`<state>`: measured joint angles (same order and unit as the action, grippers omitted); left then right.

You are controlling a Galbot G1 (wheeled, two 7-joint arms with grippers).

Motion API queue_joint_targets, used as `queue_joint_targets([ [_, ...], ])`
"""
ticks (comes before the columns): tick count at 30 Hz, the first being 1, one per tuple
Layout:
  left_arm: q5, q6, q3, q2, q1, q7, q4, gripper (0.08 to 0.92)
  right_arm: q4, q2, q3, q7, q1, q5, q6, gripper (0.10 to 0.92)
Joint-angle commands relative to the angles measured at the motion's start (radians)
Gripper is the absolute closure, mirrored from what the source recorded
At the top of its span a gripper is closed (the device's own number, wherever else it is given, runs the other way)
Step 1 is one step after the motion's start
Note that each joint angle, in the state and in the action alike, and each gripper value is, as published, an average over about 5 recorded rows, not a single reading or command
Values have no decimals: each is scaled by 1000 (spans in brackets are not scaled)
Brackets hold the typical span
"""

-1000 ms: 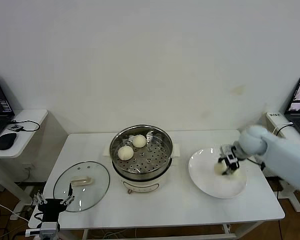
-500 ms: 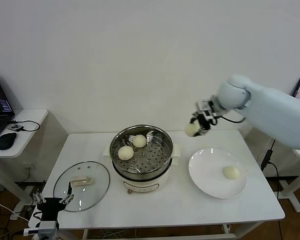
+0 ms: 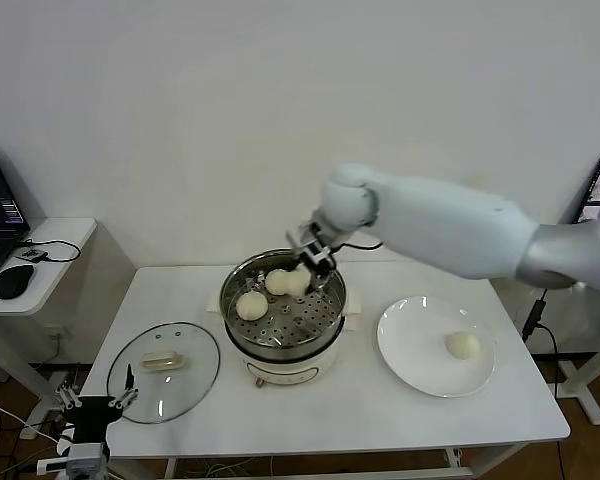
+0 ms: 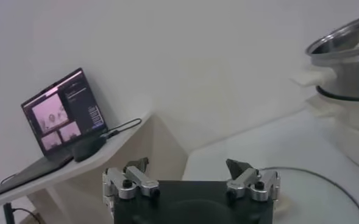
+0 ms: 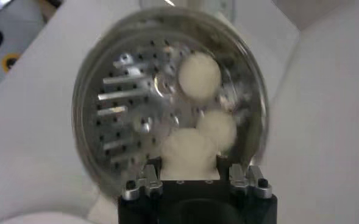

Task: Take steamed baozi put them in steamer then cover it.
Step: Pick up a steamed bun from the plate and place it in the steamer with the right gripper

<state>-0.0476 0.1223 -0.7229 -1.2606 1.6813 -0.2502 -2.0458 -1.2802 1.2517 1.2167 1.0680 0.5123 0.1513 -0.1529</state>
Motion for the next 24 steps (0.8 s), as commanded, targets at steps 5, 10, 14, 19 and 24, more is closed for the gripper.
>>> queue_joint_targets([
  [5,3,-2,-5,-7,4,-3,-5,177,42,123,65,27,-39,-67,156,448],
  [10,3,-4,-6,-8,5,-4,-5,177,30,110,73,45,-40,-93,183,448],
  [14,2,-5,-5,-10,6,-5,-5,177,19,95,74,57,-37,-90,191,447],
  [19,1,-6,-3,-11,5,-4,-4,177,2,70,70,57,-26,-71,188,391],
  [24,0,-5,0,-9,0,-2,-5,177,-21,25,50,58,6,-43,182,269],
])
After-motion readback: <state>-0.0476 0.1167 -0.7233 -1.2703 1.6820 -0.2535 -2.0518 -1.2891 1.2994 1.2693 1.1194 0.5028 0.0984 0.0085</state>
